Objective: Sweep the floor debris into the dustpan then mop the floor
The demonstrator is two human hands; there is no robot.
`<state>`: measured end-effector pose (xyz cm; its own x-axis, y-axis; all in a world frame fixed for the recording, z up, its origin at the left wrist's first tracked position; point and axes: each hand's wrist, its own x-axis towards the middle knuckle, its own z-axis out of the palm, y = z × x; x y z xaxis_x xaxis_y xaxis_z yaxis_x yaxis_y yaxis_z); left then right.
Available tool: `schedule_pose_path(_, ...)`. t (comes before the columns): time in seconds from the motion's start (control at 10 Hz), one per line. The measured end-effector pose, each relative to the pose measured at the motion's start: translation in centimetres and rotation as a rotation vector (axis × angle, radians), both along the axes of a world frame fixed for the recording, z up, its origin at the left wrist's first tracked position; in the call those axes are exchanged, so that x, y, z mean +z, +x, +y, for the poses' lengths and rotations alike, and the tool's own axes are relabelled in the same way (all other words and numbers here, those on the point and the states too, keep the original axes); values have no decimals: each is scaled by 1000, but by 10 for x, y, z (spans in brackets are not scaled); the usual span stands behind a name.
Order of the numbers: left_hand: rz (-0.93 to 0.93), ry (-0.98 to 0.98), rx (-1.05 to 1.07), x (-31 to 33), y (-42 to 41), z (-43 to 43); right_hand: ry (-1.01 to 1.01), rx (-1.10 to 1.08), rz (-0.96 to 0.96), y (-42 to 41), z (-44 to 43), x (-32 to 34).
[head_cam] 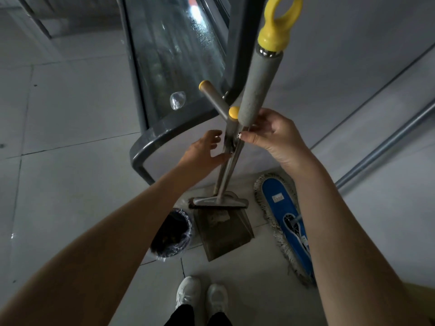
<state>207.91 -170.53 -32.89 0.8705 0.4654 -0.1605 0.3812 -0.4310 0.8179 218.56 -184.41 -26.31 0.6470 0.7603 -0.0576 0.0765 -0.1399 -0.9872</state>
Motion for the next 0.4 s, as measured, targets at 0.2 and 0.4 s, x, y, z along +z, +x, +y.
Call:
schedule_pose_path(0.2,-86,-58,156,27,-42,13,19,-51,146,-26,-13,27)
schedule_pose_path(0.4,-181,-127,275,70,-73,45,14,-583,152,-73,-9,55)
